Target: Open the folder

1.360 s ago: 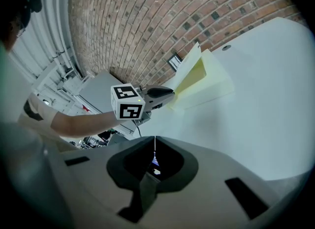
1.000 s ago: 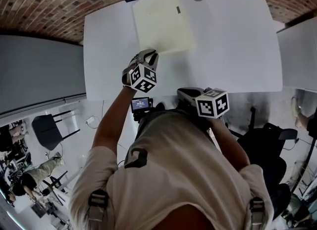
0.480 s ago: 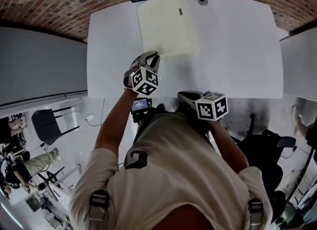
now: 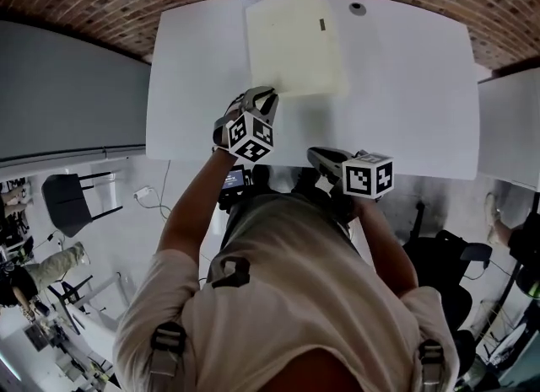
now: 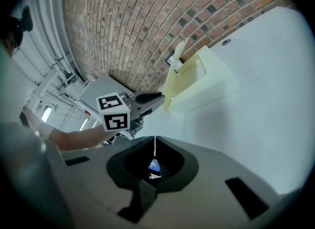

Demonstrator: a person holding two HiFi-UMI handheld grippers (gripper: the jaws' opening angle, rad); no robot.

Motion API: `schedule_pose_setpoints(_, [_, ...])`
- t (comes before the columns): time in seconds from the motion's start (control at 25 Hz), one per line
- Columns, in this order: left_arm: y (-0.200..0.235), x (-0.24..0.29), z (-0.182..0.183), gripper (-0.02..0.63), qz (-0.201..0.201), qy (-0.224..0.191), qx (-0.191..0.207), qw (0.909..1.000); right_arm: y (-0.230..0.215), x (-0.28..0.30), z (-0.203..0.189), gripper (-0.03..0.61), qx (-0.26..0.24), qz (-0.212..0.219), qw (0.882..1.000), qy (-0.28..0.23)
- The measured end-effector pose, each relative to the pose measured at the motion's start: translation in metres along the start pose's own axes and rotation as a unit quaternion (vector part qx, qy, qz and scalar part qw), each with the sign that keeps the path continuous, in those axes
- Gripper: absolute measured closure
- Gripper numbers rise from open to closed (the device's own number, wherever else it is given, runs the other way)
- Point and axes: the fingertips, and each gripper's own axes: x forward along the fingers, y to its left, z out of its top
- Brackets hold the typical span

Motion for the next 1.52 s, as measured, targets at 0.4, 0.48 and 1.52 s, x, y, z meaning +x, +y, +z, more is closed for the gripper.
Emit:
schedule_pose_setpoints(0.4, [0.005, -0.01, -0.011, 0.583, -0.02, -0.043, -0.024, 0.9986, -0.009, 0.006, 0.115, 0.356, 0.058, 0.041, 0.986, -0.153])
schedule_pose_setpoints(0.48, [0.007, -0.012, -0.011, 0.583, -0.025, -0.052, -0.026, 0.998, 0.004, 0.012, 0.129, 0.341, 0.039, 0.049, 0.985, -0.161])
schedule_pose_setpoints(1.52, [0.062, -0.044, -0.058, 0.583, 0.033, -0.126, -0.277, 0.952, 0.036, 0.084, 0.023, 0.337, 0.045, 0.003, 0.998, -0.033])
